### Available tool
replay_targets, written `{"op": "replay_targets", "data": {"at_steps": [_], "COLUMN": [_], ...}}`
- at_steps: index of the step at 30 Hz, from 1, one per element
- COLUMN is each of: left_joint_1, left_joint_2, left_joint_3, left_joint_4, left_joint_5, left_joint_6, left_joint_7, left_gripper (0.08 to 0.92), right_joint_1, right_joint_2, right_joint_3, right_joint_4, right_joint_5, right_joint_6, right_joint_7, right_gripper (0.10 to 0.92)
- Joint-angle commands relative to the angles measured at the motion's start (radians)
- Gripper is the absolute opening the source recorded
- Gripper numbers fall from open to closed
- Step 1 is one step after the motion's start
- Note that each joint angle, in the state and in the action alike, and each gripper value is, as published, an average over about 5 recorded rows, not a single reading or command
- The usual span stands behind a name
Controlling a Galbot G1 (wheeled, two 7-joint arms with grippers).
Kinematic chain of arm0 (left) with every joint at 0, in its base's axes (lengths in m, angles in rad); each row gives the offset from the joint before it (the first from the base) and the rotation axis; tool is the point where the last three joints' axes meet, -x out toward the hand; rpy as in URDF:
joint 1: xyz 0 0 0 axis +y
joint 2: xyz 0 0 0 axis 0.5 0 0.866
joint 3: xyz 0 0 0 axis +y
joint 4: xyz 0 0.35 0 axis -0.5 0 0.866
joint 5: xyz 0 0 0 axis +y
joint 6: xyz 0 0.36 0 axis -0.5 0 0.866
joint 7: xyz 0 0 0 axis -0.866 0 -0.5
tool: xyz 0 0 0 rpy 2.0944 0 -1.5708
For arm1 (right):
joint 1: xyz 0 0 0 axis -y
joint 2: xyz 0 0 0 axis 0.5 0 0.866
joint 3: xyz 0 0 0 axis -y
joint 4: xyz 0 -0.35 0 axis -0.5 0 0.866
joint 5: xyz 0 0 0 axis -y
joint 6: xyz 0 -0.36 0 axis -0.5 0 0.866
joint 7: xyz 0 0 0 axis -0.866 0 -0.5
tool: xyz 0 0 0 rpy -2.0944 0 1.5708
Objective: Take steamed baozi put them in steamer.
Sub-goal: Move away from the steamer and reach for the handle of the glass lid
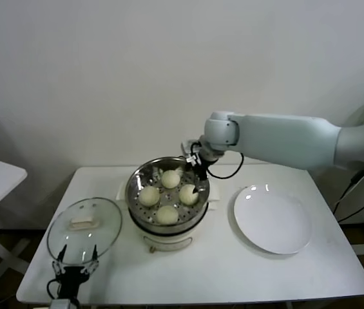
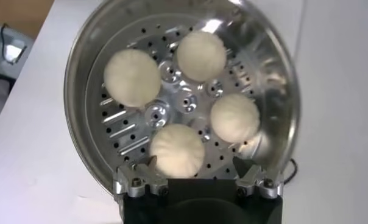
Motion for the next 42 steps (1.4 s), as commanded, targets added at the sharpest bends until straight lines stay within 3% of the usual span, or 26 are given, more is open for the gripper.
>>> {"op": "replay_targets", "data": {"at_steps": [1, 13, 21, 27, 34, 42], "left_joint_1": [-0.005, -0.023, -0.033, -0.035, -0.03, -0.022], "left_joint_2": [0.003, 0.007, 0.005, 0.004, -0.001, -0.004], "left_joint_3": [-0.002, 0.01, 0.02, 0.025, 0.037, 0.04], "left_joint_4": [-0.005, 0.003, 0.009, 0.01, 0.008, 0.001], "left_joint_5": [-0.007, -0.018, -0.013, -0.008, 0.003, 0.006], "left_joint_6": [0.006, 0.017, 0.023, 0.023, 0.014, 0.005], "left_joint_7": [-0.001, -0.004, -0.003, -0.002, -0.002, -0.002], "left_gripper": [0.823, 0.823, 0.823, 0.823, 0.823, 0.823], "right_joint_1": [0.055, -0.267, -0.677, -1.042, -1.52, -1.971], "right_joint_2": [-0.142, -0.425, -0.524, -0.567, -0.546, -0.341], "right_joint_3": [0.074, 0.456, 0.819, 1.159, 1.58, 1.898], "right_joint_4": [0.115, 0.309, 0.398, 0.477, 0.546, 0.619], "right_joint_5": [0.094, 0.028, -0.019, -0.02, -0.024, -0.074], "right_joint_6": [-0.039, -0.037, 0.045, 0.112, 0.188, 0.342], "right_joint_7": [0.063, 0.475, 0.678, 0.746, 0.767, 0.772], "right_gripper": [0.823, 0.823, 0.823, 0.823, 0.823, 0.823]}}
